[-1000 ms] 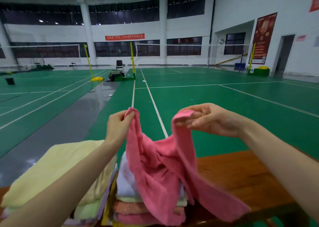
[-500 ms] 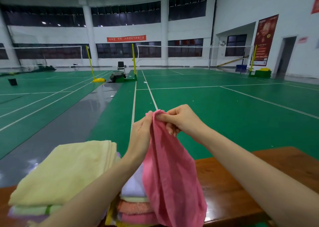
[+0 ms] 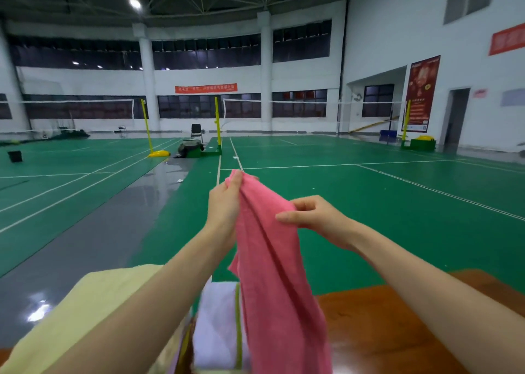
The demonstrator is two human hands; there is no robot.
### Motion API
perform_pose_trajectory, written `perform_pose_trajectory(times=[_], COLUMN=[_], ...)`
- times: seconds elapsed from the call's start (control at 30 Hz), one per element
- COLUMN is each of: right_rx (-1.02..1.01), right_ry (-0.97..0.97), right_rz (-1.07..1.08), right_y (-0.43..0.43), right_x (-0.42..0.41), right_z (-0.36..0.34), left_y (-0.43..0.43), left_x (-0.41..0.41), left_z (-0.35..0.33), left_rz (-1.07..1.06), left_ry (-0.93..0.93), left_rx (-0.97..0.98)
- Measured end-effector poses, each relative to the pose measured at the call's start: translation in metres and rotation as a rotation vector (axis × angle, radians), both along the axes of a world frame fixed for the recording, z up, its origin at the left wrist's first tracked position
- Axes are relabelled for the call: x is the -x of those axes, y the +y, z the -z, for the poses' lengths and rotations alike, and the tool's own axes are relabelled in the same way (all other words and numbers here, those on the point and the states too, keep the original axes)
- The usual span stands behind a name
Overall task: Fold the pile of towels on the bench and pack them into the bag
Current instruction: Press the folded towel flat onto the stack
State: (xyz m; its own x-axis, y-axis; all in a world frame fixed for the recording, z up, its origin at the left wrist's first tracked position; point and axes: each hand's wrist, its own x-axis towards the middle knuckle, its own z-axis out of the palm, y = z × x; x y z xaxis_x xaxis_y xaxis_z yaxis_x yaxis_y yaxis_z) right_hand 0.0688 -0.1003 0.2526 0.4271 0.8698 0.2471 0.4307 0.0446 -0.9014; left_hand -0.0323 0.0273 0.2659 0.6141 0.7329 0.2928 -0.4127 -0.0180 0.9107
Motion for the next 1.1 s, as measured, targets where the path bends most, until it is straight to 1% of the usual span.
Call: perform_pose_trajectory(times=[0.07, 0.13, 0.17, 0.3, 0.33, 0.4, 0.47, 0.53, 0.63, 0.7, 0.77, 0.8, 0.83, 0.9, 0.97, 1.03, 1.1], right_rx=[0.012, 0.053, 0.086, 0.249, 0.300, 0.412, 0.468, 0.387, 0.142, 0.002, -0.068, -0.058, -0.027, -0.003, -0.116, -0.229, -0.289], right_ry=[0.062, 0.082, 0.059, -0.073, -0.134, -0.317, -0.432, -0.507, -0.612, -0.626, -0.601, -0.613, -0.658, -0.814, -0.905, -0.896, -0.901], right_rz=[-0.037, -0.050, -0.046, 0.034, 0.059, 0.083, 0.108, 0.201, 0.427, 0.525, 0.552, 0.566, 0.588, 0.662, 0.694, 0.644, 0.633], right_y=[-0.010, -0.021, -0.026, -0.056, -0.063, -0.072, -0.080, -0.086, -0.093, -0.096, -0.097, -0.096, -0.093, -0.088, -0.085, -0.083, -0.081], right_x=[-0.010, -0.016, -0.019, -0.024, -0.025, -0.029, -0.031, -0.036, -0.039, -0.039, -0.036, -0.034, -0.032, -0.030, -0.029, -0.027, -0.025], right_z=[-0.011, -0.025, -0.034, -0.059, -0.062, -0.063, -0.064, -0.071, -0.093, -0.111, -0.129, -0.138, -0.145, -0.154, -0.159, -0.160, -0.160], left_y=[0.009, 0.018, 0.023, 0.038, 0.040, 0.046, 0.053, 0.061, 0.079, 0.091, 0.100, 0.102, 0.103, 0.104, 0.108, 0.116, 0.124], left_x=[-0.011, -0.021, -0.025, -0.019, -0.015, -0.006, 0.003, 0.010, 0.023, 0.033, 0.042, 0.045, 0.048, 0.052, 0.057, 0.062, 0.065], left_z=[-0.030, -0.061, -0.077, -0.138, -0.148, -0.163, -0.170, -0.172, -0.171, -0.169, -0.167, -0.166, -0.166, -0.169, -0.173, -0.172, -0.168], left_rz=[0.019, -0.018, -0.047, -0.127, -0.151, -0.183, -0.195, -0.237, -0.352, -0.385, -0.393, -0.395, -0.393, -0.397, -0.423, -0.452, -0.467], left_ry=[-0.002, 0.020, -0.001, -0.177, -0.205, -0.233, -0.236, -0.215, -0.158, -0.113, -0.090, -0.087, -0.082, -0.101, -0.123, -0.115, -0.081], left_rx=[0.006, -0.090, -0.125, -0.135, -0.147, -0.206, -0.264, -0.316, -0.383, -0.430, -0.475, -0.489, -0.496, -0.491, -0.484, -0.481, -0.481])
